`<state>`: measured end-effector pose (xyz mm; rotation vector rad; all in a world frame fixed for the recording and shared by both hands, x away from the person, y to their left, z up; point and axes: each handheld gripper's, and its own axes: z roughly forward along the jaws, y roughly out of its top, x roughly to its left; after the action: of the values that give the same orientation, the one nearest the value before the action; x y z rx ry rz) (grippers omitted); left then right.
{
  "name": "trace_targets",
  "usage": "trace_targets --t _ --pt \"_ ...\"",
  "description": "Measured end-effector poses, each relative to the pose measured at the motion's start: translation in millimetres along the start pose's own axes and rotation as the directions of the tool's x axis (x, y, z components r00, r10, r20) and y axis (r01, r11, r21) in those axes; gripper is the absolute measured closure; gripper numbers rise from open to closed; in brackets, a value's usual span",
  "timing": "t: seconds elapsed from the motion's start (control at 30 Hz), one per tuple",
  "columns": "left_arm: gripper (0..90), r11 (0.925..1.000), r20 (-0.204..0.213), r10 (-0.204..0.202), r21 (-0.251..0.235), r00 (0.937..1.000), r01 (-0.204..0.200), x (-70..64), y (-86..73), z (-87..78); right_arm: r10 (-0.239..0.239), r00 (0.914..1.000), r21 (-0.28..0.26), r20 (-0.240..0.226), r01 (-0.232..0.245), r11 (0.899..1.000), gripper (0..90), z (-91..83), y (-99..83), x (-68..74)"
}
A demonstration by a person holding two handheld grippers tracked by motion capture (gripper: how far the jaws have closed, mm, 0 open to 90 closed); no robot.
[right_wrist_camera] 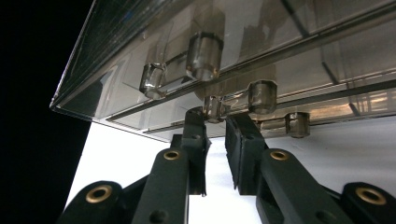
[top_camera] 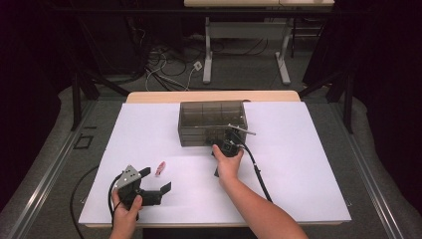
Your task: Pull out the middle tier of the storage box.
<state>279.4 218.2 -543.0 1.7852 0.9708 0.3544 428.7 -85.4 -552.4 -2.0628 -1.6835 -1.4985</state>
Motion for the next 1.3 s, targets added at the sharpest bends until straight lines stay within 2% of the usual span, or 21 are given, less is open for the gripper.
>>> trace_targets --t 0.27,0.47,0.73,0.77,0.87,0.9,1.3 --pt "0.5 1.0000 -0.001 0.002 0.001 1.0000 -0.002 0.4 0.0 -0.3 0.017 0.9998 -0.015 0.007 -0.017 1.000 81.5 1.5 -2.3 1.3" --pt "0.6 1.0000 0.002 -0.001 0.001 1.0000 0.001 -0.1 0.0 0.0 0.032 0.9995 -0.021 -0.010 -0.032 0.999 81.7 1.5 -3.1 0.0" --pt "0.6 1.0000 0.001 0.003 0.003 1.0000 -0.003 0.2 0.0 -0.2 0.019 0.9997 -0.017 -0.016 -0.020 1.000 81.8 0.5 -3.5 -1.6" --pt "0.5 1.0000 0.001 0.004 0.002 1.0000 -0.004 0.2 0.0 -0.1 0.016 0.9999 -0.017 -0.006 -0.016 1.000 81.9 0.5 -3.6 -1.5" --pt "0.5 1.0000 0.002 0.003 0.001 1.0000 -0.003 0.2 0.0 0.0 0.027 0.9996 -0.016 -0.008 -0.027 0.999 81.8 0.0 -3.8 -1.1" --pt "0.5 1.0000 0.002 -0.003 0.002 1.0000 0.003 -0.1 -0.1 0.1 0.017 0.9998 -0.016 -0.006 -0.017 1.000 81.9 -0.4 -4.4 -1.9" --pt "0.5 1.0000 0.001 -0.001 0.001 1.0000 0.001 -0.1 -0.1 0.3 0.017 0.9996 -0.009 -0.024 -0.017 1.000 82.0 -3.7 -8.8 -1.2"
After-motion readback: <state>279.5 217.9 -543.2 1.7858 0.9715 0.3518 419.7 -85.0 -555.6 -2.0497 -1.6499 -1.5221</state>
